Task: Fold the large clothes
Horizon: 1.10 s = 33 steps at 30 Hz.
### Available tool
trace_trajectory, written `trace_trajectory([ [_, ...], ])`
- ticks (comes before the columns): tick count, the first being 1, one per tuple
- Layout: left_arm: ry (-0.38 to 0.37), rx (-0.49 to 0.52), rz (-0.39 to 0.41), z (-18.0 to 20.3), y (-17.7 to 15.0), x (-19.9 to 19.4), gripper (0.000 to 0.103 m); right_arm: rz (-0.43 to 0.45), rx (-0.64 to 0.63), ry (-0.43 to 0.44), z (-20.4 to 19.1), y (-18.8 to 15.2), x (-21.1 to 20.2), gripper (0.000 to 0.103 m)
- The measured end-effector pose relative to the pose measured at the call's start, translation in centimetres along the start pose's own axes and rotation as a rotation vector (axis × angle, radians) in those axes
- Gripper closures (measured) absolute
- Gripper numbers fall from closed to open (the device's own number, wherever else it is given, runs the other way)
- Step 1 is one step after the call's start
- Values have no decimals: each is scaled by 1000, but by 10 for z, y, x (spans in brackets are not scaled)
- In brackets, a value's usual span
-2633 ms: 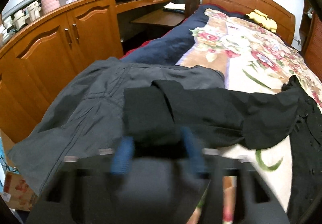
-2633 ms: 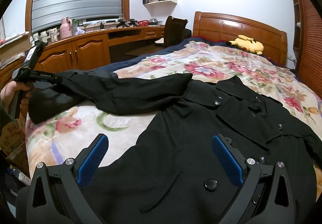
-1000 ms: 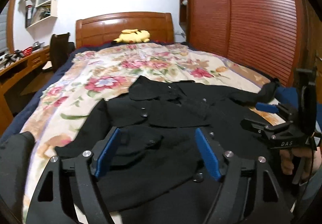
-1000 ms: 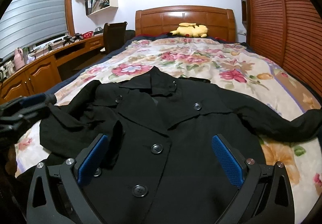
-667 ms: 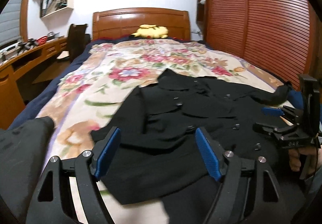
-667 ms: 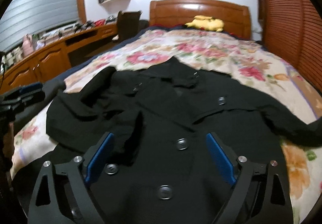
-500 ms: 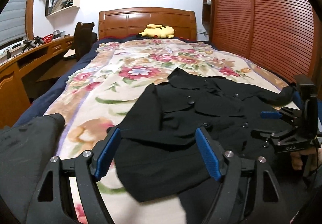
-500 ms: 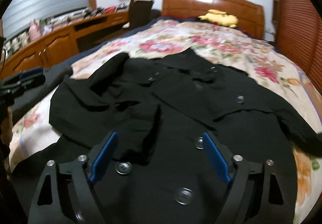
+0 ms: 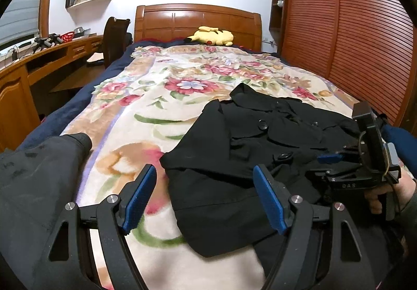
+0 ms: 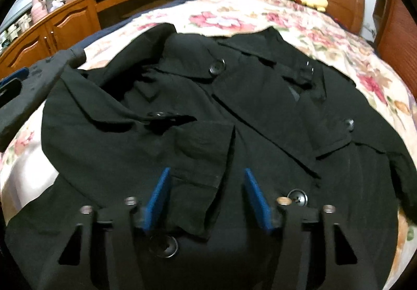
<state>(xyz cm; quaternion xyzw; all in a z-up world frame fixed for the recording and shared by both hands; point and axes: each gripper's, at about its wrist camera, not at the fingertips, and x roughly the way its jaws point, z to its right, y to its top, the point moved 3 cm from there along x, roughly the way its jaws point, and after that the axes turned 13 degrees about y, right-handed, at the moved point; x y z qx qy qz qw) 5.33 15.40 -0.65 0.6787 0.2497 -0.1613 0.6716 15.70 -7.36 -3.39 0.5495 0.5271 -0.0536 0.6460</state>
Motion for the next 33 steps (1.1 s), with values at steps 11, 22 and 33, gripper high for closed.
trace_trajectory([
  [11, -31, 20, 0, 7, -5, 2, 26, 108, -43, -12, -7, -13, -51, 96],
  [22, -93, 26, 14, 31, -4, -8, 26, 294, 1, -209, 12, -90, -167, 96],
  [33, -132, 35, 18, 51, -4, -16, 26, 256, 74, -303, 5, -167, -203, 96],
])
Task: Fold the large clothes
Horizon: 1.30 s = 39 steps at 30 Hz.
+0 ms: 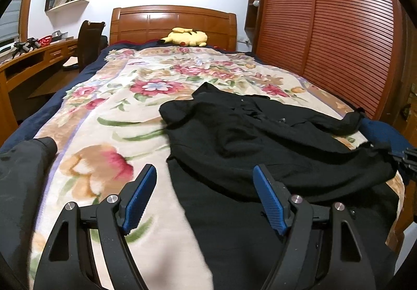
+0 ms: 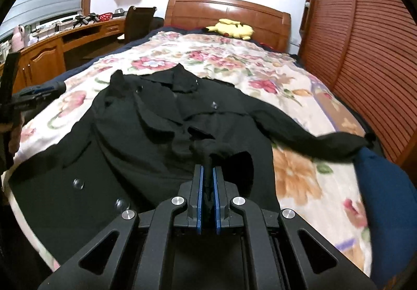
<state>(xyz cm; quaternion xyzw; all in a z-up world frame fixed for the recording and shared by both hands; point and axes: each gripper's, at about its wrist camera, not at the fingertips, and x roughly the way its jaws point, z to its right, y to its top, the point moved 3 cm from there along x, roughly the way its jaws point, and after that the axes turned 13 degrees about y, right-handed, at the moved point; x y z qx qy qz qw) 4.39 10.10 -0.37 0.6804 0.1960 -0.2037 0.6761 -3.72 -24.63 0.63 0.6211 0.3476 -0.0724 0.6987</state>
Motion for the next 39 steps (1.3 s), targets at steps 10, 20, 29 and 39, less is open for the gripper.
trace_trajectory([
  [10, -51, 39, 15, 34, -4, -15, 26, -111, 28, 55, -21, -28, -10, 96],
  [20, -92, 86, 20, 68, -12, -24, 26, -44, 20, -3, -10, -7, -28, 56],
  [29, -93, 83, 24, 83, -14, -21, 26, -82, -82, 68, -16, 0, 34, 66],
  [39, -81, 93, 4, 86, -19, -13, 26, -250, 16, 120, 19, -20, 106, 66],
])
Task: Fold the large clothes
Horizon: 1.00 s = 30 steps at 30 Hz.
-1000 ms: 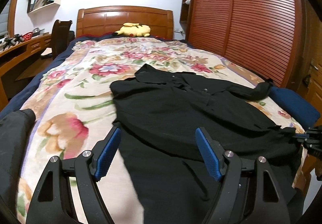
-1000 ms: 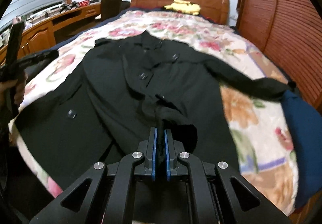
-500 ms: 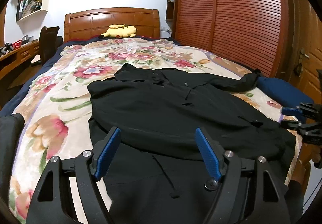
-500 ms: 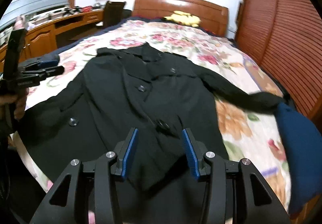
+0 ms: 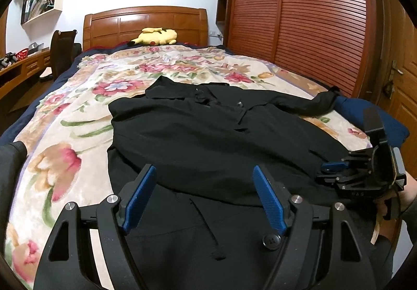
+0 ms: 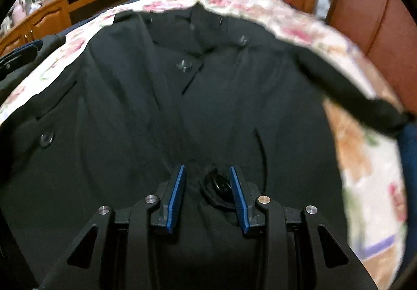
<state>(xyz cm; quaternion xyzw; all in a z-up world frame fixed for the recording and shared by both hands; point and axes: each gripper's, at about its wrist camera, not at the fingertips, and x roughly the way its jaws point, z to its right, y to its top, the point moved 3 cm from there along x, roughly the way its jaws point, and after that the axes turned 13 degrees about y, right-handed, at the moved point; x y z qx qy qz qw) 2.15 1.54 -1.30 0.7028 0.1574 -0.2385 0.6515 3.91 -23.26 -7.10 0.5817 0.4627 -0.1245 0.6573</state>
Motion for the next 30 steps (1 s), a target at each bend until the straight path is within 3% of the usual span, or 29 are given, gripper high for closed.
trace_trajectory([
  [8, -2, -16, 5, 0, 2, 0, 26, 20, 9, -3, 2, -1, 0, 66],
  [14, -4, -25, 16, 10, 7, 2, 26, 90, 17, -17, 8, 7, -36, 66],
  [18, -4, -48, 23, 14, 8, 3, 26, 144, 61, -48, 29, 16, -57, 50],
  [20, 0, -46, 35, 17, 9, 3, 25, 155, 69, -68, 40, 17, -63, 48],
  [22, 13, -36, 54, 19, 10, 2, 19, 160, 74, -100, 52, 18, -66, 48],
  [24, 20, -28, 79, 23, 11, 0, 3, 174, 83, -126, 62, 21, -71, 48],
  [25, 25, -30, 88, 23, 12, -1, 0, 183, 93, -127, 68, 22, -74, 48],
  [30, 36, -22, 96, 29, 13, 0, 0, 222, 131, -183, 88, 25, -90, 48],
])
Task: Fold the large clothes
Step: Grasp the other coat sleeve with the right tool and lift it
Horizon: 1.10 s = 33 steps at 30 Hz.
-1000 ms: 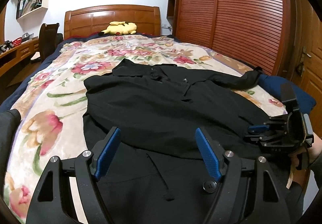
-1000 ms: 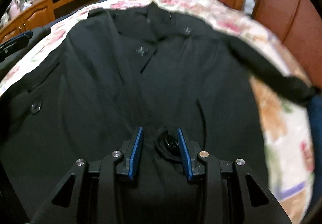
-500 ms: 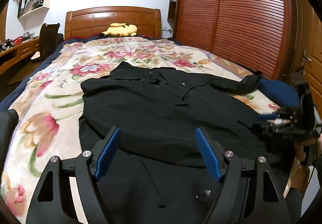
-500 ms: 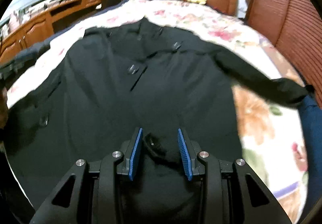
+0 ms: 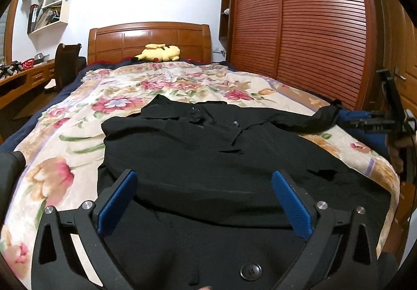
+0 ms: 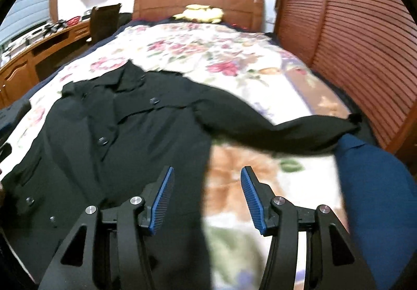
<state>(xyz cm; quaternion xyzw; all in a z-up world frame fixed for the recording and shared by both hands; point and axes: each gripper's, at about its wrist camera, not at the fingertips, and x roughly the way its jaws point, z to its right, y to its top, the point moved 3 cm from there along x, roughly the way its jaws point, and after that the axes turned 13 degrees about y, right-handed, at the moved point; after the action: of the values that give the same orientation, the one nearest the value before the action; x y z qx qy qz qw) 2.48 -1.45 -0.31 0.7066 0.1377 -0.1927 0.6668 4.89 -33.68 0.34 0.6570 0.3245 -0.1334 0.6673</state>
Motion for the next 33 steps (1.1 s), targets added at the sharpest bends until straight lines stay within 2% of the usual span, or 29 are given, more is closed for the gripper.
trace_trajectory([
  [4, -6, 9, -5, 6, 1, 1, 0, -11, 7, -63, 18, 8, 0, 48],
  [10, -29, 9, -18, 14, 1, 1, 0, 9, 64, -102, 48, 28, 6, 48],
  [11, -29, 12, -18, 15, 1, 1, 0, 7, 72, -112, 54, 31, 7, 44],
  [12, -28, 15, -19, 16, 1, 1, 0, 7, 85, -121, 61, 35, 9, 36],
  [15, -32, 20, -23, 20, 0, 3, 0, 10, 137, -125, 79, 42, 14, 27],
  [23, -39, 20, -36, 22, 0, 6, 0, 23, 309, -139, 129, 48, 35, 27],
  [29, -37, 26, -42, 25, 0, 10, 0, 31, 387, -135, 146, 52, 60, 27],
  [33, -41, 29, -57, 25, -2, 15, 0, 4, 422, -136, 158, 54, 80, 27],
])
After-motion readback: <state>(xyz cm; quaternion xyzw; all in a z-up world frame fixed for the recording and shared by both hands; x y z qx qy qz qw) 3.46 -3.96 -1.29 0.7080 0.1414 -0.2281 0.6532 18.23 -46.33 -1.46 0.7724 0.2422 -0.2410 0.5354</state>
